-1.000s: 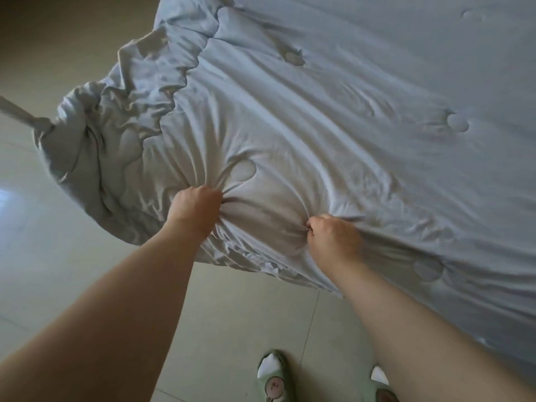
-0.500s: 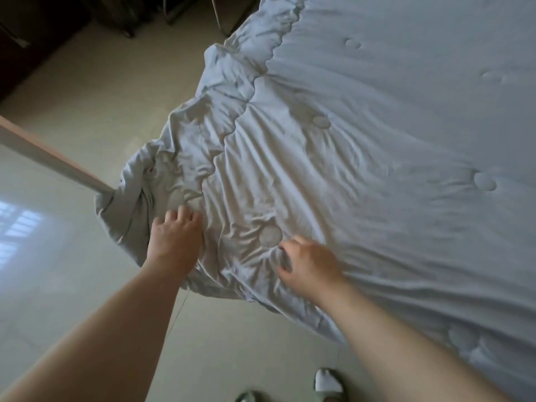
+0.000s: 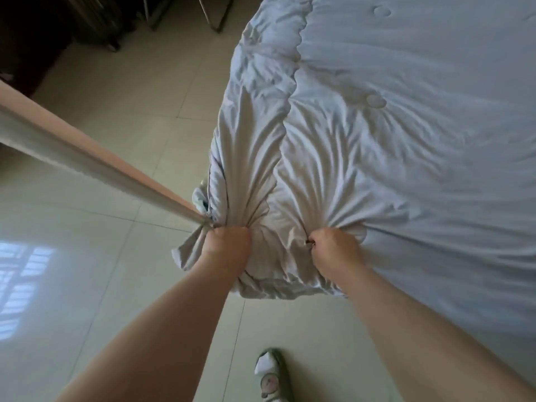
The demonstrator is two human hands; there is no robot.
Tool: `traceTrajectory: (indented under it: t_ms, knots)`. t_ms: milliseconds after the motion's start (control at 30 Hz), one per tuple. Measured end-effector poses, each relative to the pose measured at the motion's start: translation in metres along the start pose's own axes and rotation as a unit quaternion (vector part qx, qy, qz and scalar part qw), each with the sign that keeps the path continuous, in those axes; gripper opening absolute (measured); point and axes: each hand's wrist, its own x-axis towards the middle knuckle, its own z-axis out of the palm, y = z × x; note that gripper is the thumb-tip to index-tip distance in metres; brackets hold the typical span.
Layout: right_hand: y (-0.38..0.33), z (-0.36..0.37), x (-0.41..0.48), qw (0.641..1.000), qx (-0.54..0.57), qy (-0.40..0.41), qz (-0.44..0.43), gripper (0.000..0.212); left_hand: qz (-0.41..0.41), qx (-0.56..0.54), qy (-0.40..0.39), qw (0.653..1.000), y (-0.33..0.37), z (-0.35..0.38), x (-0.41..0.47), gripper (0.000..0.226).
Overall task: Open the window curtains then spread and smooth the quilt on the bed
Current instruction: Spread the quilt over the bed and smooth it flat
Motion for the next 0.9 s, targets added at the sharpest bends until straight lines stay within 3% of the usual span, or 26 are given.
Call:
traceTrajectory:
  t_ms: [67, 200, 300, 333, 467, 533, 667, 900]
  knots:
    - [-0.008, 0.002, -0.012, 0.999, -0.016, -0.028, -0.011, 0.025, -0.029, -0.094, -0.029, 0.995, -0.009, 0.016, -0.014, 0.028]
    - [-0.009, -0.003, -0.03, 0.999, 0.026, -0.016, 0.023, 0.026, -0.138, -0.222, 0.027, 0.965, -0.04, 0.045, -0.028, 0.03]
    - [-0.013, -0.004, -0.04, 0.998, 0.054, 0.001, 0.033, 0.029, -0.228, -0.317, 0.009, 0.921, -0.055, 0.047, -0.026, 0.07]
    - [-0.014, -0.004, -0.042, 0.998, 0.058, 0.013, 0.03, 0.028, -0.222, -0.336, 0.012, 0.915, -0.057, 0.048, -0.021, 0.069]
    - [-0.012, 0.004, -0.046, 0.996, 0.073, 0.035, 0.032, 0.025, -0.137, -0.337, 0.023, 0.931, -0.053, 0.054, -0.005, 0.015]
    - [-0.008, 0.009, -0.049, 0.996, 0.073, 0.039, 0.028, 0.022, -0.137, -0.322, -0.006, 0.937, -0.052, 0.07, -0.006, 0.006]
    - [-0.002, 0.016, -0.057, 0.997, 0.068, 0.035, 0.022, 0.021, -0.164, -0.301, -0.013, 0.939, -0.06, 0.098, -0.01, 0.006]
    - [0.02, 0.023, -0.077, 0.996, 0.066, 0.054, 0.016, 0.02, -0.25, -0.331, -0.076, 0.907, -0.053, 0.112, -0.018, 0.02]
